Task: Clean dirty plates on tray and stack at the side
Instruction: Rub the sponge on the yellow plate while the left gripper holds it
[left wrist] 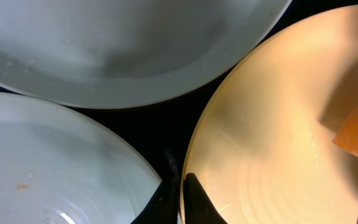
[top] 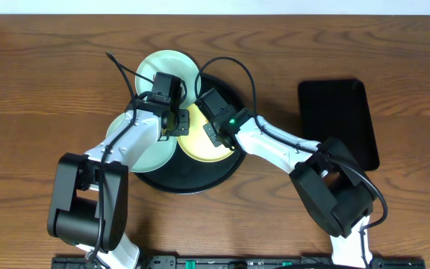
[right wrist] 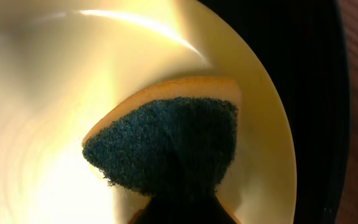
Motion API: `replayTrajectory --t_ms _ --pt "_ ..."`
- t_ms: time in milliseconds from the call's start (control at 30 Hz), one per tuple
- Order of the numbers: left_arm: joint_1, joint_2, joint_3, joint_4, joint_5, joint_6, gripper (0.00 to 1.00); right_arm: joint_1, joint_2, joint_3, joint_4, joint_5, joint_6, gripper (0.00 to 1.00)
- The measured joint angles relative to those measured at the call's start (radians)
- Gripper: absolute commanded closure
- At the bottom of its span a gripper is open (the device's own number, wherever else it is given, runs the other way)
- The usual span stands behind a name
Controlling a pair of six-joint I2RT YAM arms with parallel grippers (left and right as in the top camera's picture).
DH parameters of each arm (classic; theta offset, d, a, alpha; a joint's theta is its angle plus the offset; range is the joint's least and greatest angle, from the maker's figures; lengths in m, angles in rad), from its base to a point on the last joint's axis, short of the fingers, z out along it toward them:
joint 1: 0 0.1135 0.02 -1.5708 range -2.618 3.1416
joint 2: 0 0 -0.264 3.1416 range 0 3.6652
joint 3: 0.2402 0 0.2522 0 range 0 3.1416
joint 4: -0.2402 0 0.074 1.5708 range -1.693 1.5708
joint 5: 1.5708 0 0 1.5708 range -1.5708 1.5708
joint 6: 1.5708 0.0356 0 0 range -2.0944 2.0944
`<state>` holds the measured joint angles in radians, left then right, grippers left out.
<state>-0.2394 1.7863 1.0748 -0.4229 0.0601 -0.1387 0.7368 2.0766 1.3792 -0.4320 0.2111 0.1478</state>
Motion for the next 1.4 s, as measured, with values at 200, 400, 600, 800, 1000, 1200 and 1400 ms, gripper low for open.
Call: replayTrajectory --t_ms 200,400,600,800,1000,1200,1400 --pt "0.000 0.000 0.000 0.000 0.000 0.000 0.92 -0.010 0.000 0.000 -0.011 -0.014 0.008 0.76" --pt "0.000 0.000 0.000 0.000 0.000 0.000 0.92 -0.009 0.000 -0.003 -0.013 -0.047 0.017 0.91" --pt "0.000 0.000 0.000 0.000 0.000 0.000 0.93 -0.009 0.000 -0.006 -0.018 -0.047 0.031 0.84" --pt "0.000 0.000 0.000 0.000 0.000 0.000 0.92 -0.009 -0.005 -0.006 -0.051 -0.054 0.032 0.59" --pt "0.000 0.000 0.000 0.000 0.000 0.000 0.92 -0.009 -0.006 -0.006 -0.055 -0.058 0.032 0.65" --pt "0.000 0.000 0.000 0.000 0.000 0.000 0.92 -0.009 -0.015 -0.006 -0.078 -0.060 0.031 0.59" --pt "0.000 0.000 0.000 0.000 0.000 0.000 0.92 -0.009 -0.021 -0.006 -0.076 -0.061 0.031 0.58"
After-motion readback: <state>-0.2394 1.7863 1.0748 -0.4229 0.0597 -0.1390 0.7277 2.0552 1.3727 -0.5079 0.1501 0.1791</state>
